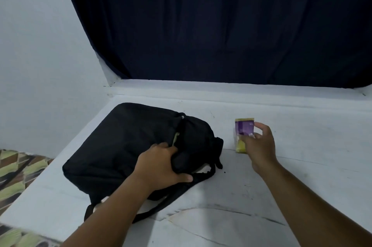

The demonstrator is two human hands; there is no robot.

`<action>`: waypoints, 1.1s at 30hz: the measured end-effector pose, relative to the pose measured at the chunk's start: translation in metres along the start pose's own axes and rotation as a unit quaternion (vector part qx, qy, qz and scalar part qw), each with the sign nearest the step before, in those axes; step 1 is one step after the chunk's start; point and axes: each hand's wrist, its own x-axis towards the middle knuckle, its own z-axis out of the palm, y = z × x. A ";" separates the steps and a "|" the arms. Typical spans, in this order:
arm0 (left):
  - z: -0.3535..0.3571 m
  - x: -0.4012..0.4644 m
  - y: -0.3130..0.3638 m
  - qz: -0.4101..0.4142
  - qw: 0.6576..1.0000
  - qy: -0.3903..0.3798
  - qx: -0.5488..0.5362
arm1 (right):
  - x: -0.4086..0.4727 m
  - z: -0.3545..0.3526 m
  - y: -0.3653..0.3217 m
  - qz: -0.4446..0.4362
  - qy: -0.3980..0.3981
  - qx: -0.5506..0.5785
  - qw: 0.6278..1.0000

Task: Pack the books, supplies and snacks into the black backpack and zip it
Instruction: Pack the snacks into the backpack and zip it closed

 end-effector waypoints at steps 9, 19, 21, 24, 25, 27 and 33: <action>-0.005 0.000 -0.001 -0.173 0.983 0.065 0.002 | -0.028 0.032 -0.019 -0.001 -0.153 0.008 0.988; -0.033 0.030 -0.031 -0.179 0.977 0.115 0.012 | -0.025 0.095 -0.021 0.046 -0.370 -0.144 0.916; -0.035 0.033 -0.040 -0.162 0.976 0.144 -0.005 | -0.023 0.106 -0.025 0.050 -0.398 -0.158 0.902; -0.047 0.039 -0.050 -0.133 0.967 0.205 -0.064 | -0.024 0.128 -0.027 0.050 -0.389 -0.108 0.914; -0.053 0.042 -0.052 -0.128 0.965 0.212 -0.085 | -0.023 0.139 -0.024 0.056 -0.367 -0.068 0.926; -0.061 0.047 -0.053 -0.114 0.963 0.214 -0.114 | -0.031 0.163 -0.019 0.095 -0.320 0.021 0.943; -0.059 0.060 -0.069 -0.055 0.958 0.194 -0.202 | -0.046 0.182 -0.012 0.043 -0.321 0.031 0.946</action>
